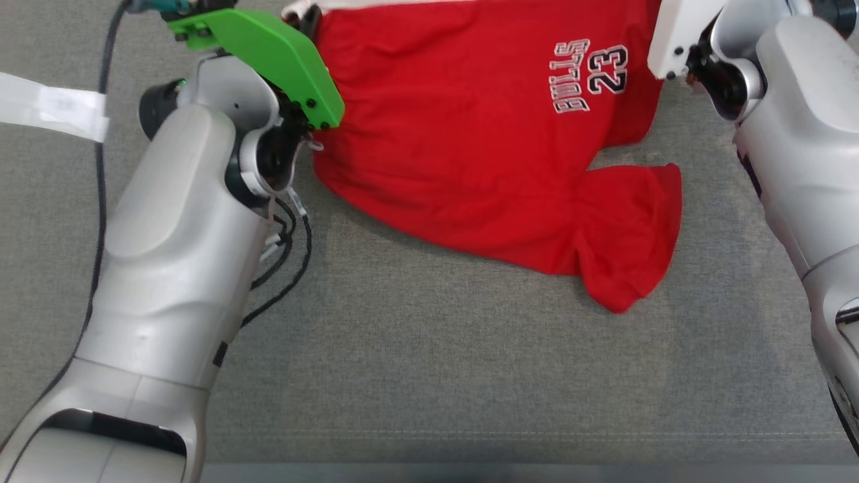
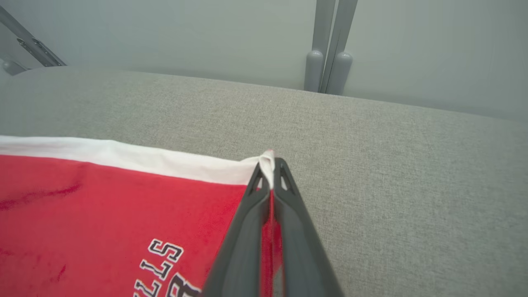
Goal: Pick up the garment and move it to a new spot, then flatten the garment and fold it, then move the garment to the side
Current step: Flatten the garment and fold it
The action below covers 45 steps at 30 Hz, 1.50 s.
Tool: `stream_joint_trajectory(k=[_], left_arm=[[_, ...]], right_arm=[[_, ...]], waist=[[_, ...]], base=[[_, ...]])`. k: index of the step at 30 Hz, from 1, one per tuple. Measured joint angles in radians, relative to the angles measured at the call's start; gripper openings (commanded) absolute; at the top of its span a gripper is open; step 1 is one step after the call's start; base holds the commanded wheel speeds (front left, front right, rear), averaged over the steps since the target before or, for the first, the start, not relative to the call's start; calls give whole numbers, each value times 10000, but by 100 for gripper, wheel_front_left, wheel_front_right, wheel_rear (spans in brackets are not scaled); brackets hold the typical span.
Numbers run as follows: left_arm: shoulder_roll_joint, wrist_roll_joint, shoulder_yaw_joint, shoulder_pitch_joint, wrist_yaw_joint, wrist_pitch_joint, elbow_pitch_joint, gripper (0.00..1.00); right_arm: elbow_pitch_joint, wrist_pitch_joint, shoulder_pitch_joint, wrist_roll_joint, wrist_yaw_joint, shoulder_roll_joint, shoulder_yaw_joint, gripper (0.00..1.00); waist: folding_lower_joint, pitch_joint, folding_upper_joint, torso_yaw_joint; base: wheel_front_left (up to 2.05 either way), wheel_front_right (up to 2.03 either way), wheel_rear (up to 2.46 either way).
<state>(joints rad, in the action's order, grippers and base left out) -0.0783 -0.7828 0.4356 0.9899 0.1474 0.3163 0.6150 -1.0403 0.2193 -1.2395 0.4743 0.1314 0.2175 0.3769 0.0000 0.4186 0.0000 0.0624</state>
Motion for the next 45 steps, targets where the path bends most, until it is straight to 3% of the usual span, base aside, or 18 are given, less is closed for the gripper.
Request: stream_joint_trajectory(k=[3, 9, 17, 25, 31, 34, 41, 45], left_arm=[[-134, -125, -351, 528, -387, -616, 79, 0], [-397, -848, -1114, 1677, -1626, -1237, 10, 0], [-901, -853, -1549, 3589, -2449, -2412, -493, 0], [-1269, -372, -1918, 4497, -2715, -5275, -1252, 0], [-1154, -98, -2270, 4368, -2754, -5770, -2013, 0], [-1026, -61, -2125, 3591, -2754, -5787, -2228, 0], [-1081, -303, -826, 1128, -2755, -5789, -2405, 0], [-1597, -723, 491, -221, -2763, -5544, -2832, 0]], right_arm=[[211, -779, -591, -105, 0, -138, 82, 0], [268, -2230, -2006, -742, 0, -226, 236, 0], [21, -3710, -4004, -1653, 0, -336, 104, 0], [529, -4769, -4946, -2529, 0, -345, -201, 0], [2982, -4811, -4358, -3956, 0, -132, -920, 0], [3012, -4811, -3603, -4255, 0, -104, -550, 0], [2650, -4656, -2009, -3237, 0, 290, 1057, 0], [3442, -4297, -738, -1919, 0, 869, 1973, 0]], waist=[[0, 60, 0, -190], [0, 185, 0, -665], [0, 747, 0, -1079], [0, 1101, 0, -1504], [1, 1253, 0, -1503], [0, 1213, 0, -1450], [0, 890, 0, -1336], [0, 510, 0, -1257]], base=[[0, 0, 0], [0, 0, 0], [0, 0, 0], [0, 0, 0], [0, 0, 0], [0, 0, 0], [0, 0, 0], [0, 0, 0]])
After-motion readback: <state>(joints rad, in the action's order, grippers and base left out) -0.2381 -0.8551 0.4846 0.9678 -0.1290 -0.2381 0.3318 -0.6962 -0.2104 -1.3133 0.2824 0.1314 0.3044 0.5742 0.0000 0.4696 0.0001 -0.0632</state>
